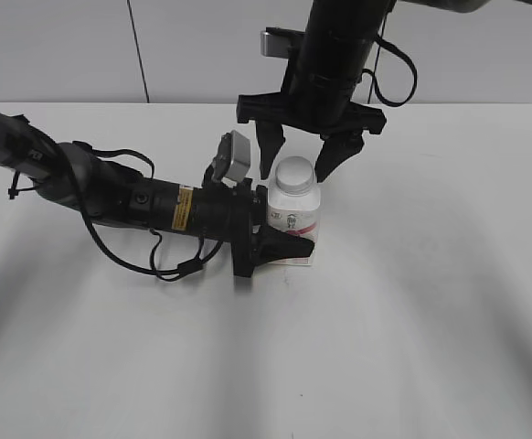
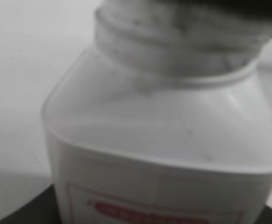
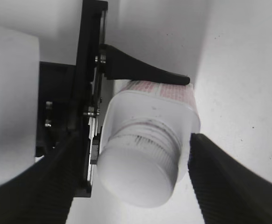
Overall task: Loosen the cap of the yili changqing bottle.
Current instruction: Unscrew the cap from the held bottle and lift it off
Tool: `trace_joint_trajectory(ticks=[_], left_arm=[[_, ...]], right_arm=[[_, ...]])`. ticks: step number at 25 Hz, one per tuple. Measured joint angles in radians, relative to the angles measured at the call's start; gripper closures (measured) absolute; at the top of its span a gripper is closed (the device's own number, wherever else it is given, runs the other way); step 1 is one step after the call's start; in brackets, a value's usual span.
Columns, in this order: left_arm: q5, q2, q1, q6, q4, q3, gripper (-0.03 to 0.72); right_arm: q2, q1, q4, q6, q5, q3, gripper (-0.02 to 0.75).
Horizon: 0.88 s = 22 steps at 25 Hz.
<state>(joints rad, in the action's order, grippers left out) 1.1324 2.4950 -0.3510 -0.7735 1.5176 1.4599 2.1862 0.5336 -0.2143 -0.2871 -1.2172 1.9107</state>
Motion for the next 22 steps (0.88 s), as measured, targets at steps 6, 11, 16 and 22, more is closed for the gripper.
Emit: trace_joint_trajectory(ticks=[6,11,16,22], left_arm=[[0.000,0.000,0.000,0.000,0.000,0.000,0.291],[0.000,0.000,0.000,0.000,0.000,0.000,0.291],[0.000,0.000,0.000,0.000,0.000,0.000,0.291],[0.000,0.000,0.000,0.000,0.000,0.000,0.291]], right_arm=[[0.003,0.000,0.000,-0.001,0.000,0.000,0.172],[0.010,0.000,0.001,-0.001,0.000,0.000,0.173],[0.013,0.000,0.001,-0.001,0.000,0.000,0.256],[0.013,0.000,0.007,-0.001,-0.002,0.000,0.325]])
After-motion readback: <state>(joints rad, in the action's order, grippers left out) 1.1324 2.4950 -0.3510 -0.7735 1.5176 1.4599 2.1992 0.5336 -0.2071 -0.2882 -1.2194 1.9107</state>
